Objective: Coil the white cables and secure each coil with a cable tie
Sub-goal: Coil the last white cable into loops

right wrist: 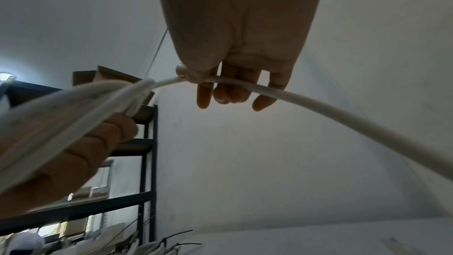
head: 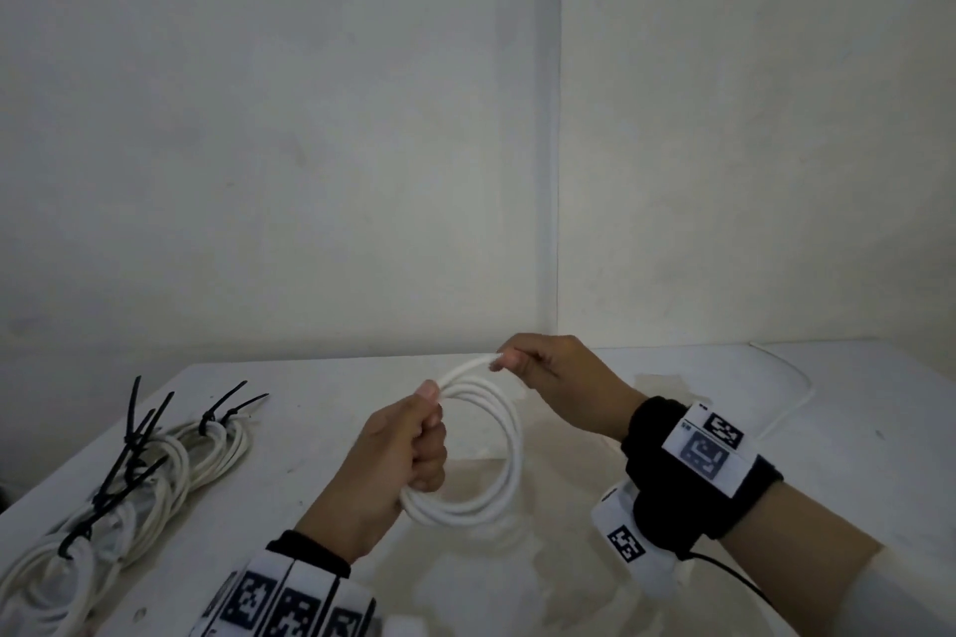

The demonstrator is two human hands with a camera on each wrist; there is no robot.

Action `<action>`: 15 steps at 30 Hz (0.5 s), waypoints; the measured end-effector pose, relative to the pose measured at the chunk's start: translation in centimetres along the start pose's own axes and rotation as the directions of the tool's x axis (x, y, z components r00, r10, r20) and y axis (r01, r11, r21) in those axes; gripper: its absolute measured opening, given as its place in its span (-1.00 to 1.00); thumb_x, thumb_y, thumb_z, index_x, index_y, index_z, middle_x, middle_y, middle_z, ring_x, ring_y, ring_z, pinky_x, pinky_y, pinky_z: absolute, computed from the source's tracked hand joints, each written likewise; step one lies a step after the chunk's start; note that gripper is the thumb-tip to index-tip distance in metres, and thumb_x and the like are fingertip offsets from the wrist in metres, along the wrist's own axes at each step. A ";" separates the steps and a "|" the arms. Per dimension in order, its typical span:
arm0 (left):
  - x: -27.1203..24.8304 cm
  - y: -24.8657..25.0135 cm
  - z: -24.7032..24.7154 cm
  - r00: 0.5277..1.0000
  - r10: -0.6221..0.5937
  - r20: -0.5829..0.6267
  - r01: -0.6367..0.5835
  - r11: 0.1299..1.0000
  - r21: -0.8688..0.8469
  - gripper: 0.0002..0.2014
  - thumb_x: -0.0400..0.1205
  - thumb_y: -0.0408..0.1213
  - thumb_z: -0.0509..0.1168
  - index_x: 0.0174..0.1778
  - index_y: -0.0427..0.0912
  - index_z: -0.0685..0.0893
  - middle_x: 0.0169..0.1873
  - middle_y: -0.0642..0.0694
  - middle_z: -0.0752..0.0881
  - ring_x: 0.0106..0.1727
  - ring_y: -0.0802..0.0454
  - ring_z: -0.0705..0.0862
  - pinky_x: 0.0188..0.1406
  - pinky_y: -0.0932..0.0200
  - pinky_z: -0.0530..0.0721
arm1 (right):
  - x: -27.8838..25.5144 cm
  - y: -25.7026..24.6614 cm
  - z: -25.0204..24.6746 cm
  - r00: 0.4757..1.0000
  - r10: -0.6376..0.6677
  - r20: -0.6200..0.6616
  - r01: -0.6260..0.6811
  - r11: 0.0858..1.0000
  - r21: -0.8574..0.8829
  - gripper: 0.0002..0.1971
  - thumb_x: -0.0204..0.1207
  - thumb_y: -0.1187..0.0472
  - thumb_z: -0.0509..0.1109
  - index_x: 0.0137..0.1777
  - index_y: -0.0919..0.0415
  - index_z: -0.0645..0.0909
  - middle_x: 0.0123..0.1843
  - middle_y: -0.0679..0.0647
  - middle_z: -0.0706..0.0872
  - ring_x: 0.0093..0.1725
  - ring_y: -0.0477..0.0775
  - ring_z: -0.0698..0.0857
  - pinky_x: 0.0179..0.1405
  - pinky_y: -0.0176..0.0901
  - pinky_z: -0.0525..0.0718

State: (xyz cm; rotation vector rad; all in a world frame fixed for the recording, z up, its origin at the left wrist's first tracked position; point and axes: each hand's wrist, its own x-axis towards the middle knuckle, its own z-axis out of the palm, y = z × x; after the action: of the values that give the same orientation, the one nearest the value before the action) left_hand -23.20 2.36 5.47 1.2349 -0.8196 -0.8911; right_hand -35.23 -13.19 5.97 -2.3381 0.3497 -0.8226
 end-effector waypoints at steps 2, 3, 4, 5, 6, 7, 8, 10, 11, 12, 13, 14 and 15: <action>0.5 0.7 -0.9 0.996 0.020 -0.084 -0.032 0.990 -0.139 -0.62 0.72 -0.16 0.00 -0.44 -0.16 0.30 -0.71 0.08 0.19 -0.74 0.22 0.13 -0.74 0.41 0.16 | 0.0 1.1 -0.3 0.998 0.062 0.002 -0.062 0.998 -0.024 -0.78 0.67 0.14 0.15 -0.04 0.12 0.63 -0.44 -0.07 0.41 -0.37 0.00 0.38 -0.33 -0.20 0.34; 0.7 1.0 -1.4 0.993 0.031 -0.118 -0.053 0.982 -0.184 -0.62 0.72 -0.16 0.00 -0.44 -0.16 0.29 -0.72 0.09 0.19 -0.75 0.23 0.13 -0.74 0.41 0.15 | -0.1 1.8 -0.4 0.995 0.097 0.001 -0.097 0.995 -0.022 -0.79 0.68 0.15 0.13 -0.01 0.09 0.61 -0.44 -0.09 0.40 -0.39 -0.01 0.36 -0.34 -0.20 0.33; 0.9 1.2 -1.9 0.988 0.047 -0.146 -0.075 0.979 -0.191 -0.62 0.72 -0.15 0.01 -0.45 -0.15 0.29 -0.72 0.10 0.19 -0.75 0.23 0.13 -0.75 0.41 0.15 | -0.3 2.4 -0.4 0.992 0.130 0.001 -0.129 0.991 -0.014 -0.79 0.68 0.15 0.12 0.02 0.07 0.60 -0.44 -0.09 0.39 -0.40 -0.02 0.35 -0.35 -0.21 0.32; 1.1 1.2 -2.3 0.983 0.066 -0.171 -0.097 0.979 -0.180 -0.62 0.72 -0.14 0.02 -0.44 -0.14 0.29 -0.71 0.10 0.20 -0.74 0.22 0.14 -0.74 0.40 0.16 | -0.4 2.9 -0.2 0.988 0.154 0.003 -0.154 0.988 -0.015 -0.79 0.69 0.16 0.11 0.06 0.05 0.60 -0.44 -0.09 0.39 -0.40 -0.02 0.35 -0.35 -0.21 0.33; 1.3 1.1 -2.7 0.978 0.082 -0.193 -0.117 0.977 -0.176 -0.62 0.72 -0.14 0.03 -0.44 -0.14 0.30 -0.70 0.10 0.20 -0.73 0.22 0.14 -0.74 0.39 0.17 | -0.5 3.2 0.0 0.985 0.172 0.008 -0.171 0.985 -0.036 -0.79 0.69 0.17 0.11 0.11 0.04 0.59 -0.44 -0.09 0.40 -0.39 0.00 0.37 -0.34 -0.20 0.34; 1.5 0.9 -3.0 0.972 0.086 -0.219 -0.130 0.973 -0.192 -0.62 0.72 -0.13 0.03 -0.43 -0.14 0.30 -0.70 0.10 0.21 -0.73 0.22 0.15 -0.75 0.39 0.19 | -0.6 3.5 0.4 0.982 0.186 0.014 -0.185 0.981 -0.057 -0.78 0.69 0.18 0.11 0.15 0.02 0.58 -0.43 -0.08 0.41 -0.40 0.01 0.39 -0.34 -0.21 0.37; 1.7 0.7 -3.3 0.966 0.085 -0.245 -0.141 0.964 -0.224 -0.62 0.72 -0.12 0.03 -0.43 -0.14 0.30 -0.71 0.09 0.21 -0.74 0.22 0.16 -0.75 0.39 0.20 | -0.6 3.8 0.9 0.979 0.202 0.020 -0.201 0.978 -0.062 -0.80 0.69 0.18 0.11 0.16 0.01 0.55 -0.42 -0.06 0.42 -0.41 0.01 0.40 -0.36 -0.23 0.39; 2.1 0.6 -3.9 0.948 0.094 -0.303 -0.181 0.945 -0.272 -0.62 0.72 -0.10 0.02 -0.43 -0.12 0.29 -0.73 0.10 0.23 -0.75 0.22 0.17 -0.75 0.41 0.20 | -0.7 4.4 1.8 0.971 0.238 0.030 -0.236 0.971 -0.049 -0.88 0.68 0.17 0.12 0.11 0.00 0.45 -0.39 -0.04 0.45 -0.43 -0.01 0.41 -0.38 -0.27 0.41; 2.3 0.6 -4.3 0.934 0.102 -0.343 -0.207 0.937 -0.283 -0.61 0.72 -0.09 0.02 -0.43 -0.11 0.29 -0.73 0.10 0.23 -0.76 0.21 0.17 -0.75 0.41 0.20 | -0.9 4.6 2.2 0.970 0.242 0.033 -0.240 0.969 -0.054 -0.93 0.68 0.17 0.13 0.08 0.02 0.40 -0.39 -0.04 0.45 -0.43 -0.03 0.40 -0.37 -0.27 0.40; 2.4 0.9 -4.9 0.916 0.108 -0.386 -0.236 0.924 -0.300 -0.61 0.73 -0.08 0.01 -0.43 -0.10 0.28 -0.74 0.11 0.23 -0.76 0.21 0.17 -0.75 0.40 0.20 | -1.0 4.8 2.5 0.970 0.240 0.038 -0.237 0.969 -0.073 -0.97 0.68 0.16 0.13 0.06 0.04 0.37 -0.39 -0.04 0.45 -0.43 -0.04 0.39 -0.36 -0.25 0.39; 2.5 1.2 -5.6 0.896 0.111 -0.430 -0.267 0.909 -0.321 -0.61 0.73 -0.07 0.01 -0.44 -0.09 0.27 -0.75 0.11 0.23 -0.76 0.21 0.17 -0.75 0.40 0.19 | -1.2 4.9 2.7 0.970 0.237 0.050 -0.231 0.967 -0.111 -0.99 0.68 0.16 0.12 0.04 0.05 0.35 -0.39 -0.05 0.44 -0.43 -0.05 0.39 -0.34 -0.24 0.38; 2.6 1.5 -6.2 0.877 0.111 -0.468 -0.295 0.893 -0.340 -0.60 0.72 -0.06 0.02 -0.44 -0.08 0.26 -0.75 0.11 0.23 -0.76 0.21 0.17 -0.76 0.39 0.19 | -1.4 5.1 2.9 0.970 0.232 0.076 -0.216 0.961 -0.171 -0.96 0.69 0.15 0.11 0.05 0.06 0.36 -0.36 -0.05 0.47 -0.41 -0.05 0.41 -0.31 -0.22 0.39; 2.7 1.8 -6.8 0.859 0.114 -0.500 -0.319 0.882 -0.347 -0.60 0.72 -0.05 0.02 -0.44 -0.07 0.25 -0.75 0.11 0.22 -0.75 0.20 0.17 -0.76 0.39 0.19 | -1.6 5.2 3.0 0.970 0.213 0.113 -0.178 0.948 -0.264 -0.89 0.70 0.14 0.08 0.10 0.08 0.41 -0.27 -0.05 0.54 -0.34 -0.02 0.48 -0.24 -0.19 0.43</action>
State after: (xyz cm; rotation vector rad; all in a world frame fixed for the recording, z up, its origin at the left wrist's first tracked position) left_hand -15.75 2.96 6.34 0.8919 -0.3405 -0.5056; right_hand -34.77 -15.05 0.06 -2.5269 0.6476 -0.5397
